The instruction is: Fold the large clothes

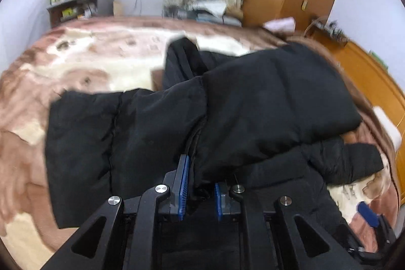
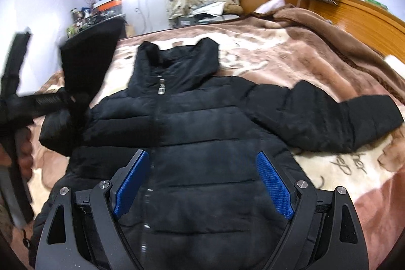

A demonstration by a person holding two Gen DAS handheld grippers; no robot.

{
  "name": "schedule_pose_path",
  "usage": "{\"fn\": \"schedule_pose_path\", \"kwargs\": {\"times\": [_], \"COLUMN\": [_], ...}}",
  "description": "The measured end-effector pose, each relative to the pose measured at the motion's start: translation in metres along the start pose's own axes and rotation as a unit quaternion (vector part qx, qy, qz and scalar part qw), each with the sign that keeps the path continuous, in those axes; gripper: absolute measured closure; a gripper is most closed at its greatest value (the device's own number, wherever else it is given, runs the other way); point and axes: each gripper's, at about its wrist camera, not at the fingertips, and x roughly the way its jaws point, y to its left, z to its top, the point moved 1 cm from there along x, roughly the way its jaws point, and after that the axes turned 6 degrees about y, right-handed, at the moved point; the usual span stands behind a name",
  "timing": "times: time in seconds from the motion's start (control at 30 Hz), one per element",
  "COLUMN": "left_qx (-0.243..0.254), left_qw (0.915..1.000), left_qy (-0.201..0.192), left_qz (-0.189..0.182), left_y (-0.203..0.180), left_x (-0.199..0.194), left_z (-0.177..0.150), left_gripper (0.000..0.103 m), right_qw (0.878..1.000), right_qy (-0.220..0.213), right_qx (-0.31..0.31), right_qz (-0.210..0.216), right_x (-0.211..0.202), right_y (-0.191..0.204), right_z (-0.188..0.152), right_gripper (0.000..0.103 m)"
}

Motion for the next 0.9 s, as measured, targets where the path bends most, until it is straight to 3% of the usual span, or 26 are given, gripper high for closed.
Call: {"fn": "schedule_pose_path", "kwargs": {"times": [0.1, 0.27, 0.37, 0.43, 0.47, 0.5, 0.6, 0.7, 0.83, 0.9], "left_qx": [-0.006, 0.017, 0.01, 0.016, 0.02, 0.023, 0.024, 0.021, 0.033, 0.034], "left_qw": [0.9991, 0.9976, 0.996, 0.9959, 0.9956, 0.9951, 0.9942, 0.9942, 0.9979, 0.9989], "left_qy": [0.041, 0.065, 0.088, 0.087, 0.088, 0.088, 0.088, 0.081, 0.046, 0.027], "left_qz": [-0.001, 0.016, 0.005, -0.017, -0.028, -0.037, -0.057, -0.068, -0.031, 0.018], "left_y": [-0.013, -0.025, -0.02, -0.018, -0.017, -0.017, -0.01, 0.007, 0.04, 0.06], "left_x": [0.04, 0.073, 0.084, 0.085, 0.083, 0.079, 0.063, 0.038, -0.003, -0.011], "left_z": [-0.004, -0.023, -0.021, -0.02, -0.02, -0.024, -0.025, -0.024, -0.02, -0.015], "left_gripper": [0.086, 0.085, 0.077, 0.061, 0.054, 0.041, 0.03, 0.025, 0.018, 0.018], "right_qw": [1.0, 0.999, 0.999, 0.999, 0.999, 0.999, 0.998, 0.998, 0.995, 0.994], "right_qy": [0.005, 0.019, 0.029, 0.034, 0.038, 0.043, 0.043, 0.048, 0.072, 0.08], "right_qx": [0.01, 0.016, 0.026, 0.032, 0.032, 0.03, 0.024, 0.029, 0.027, 0.019], "right_qz": [-0.01, -0.024, -0.02, -0.014, -0.009, -0.002, 0.028, 0.037, 0.067, 0.069], "right_x": [0.001, 0.009, 0.017, 0.023, 0.027, 0.03, 0.041, 0.057, 0.09, 0.105], "right_y": [-0.017, -0.036, -0.042, -0.043, -0.042, -0.04, -0.035, -0.032, -0.019, -0.01], "right_z": [-0.004, -0.006, -0.008, -0.008, -0.006, -0.004, 0.005, 0.016, 0.028, 0.031], "right_gripper": [0.016, 0.016, 0.016, 0.016, 0.016, 0.016, 0.016, 0.016, 0.016, 0.016]}}
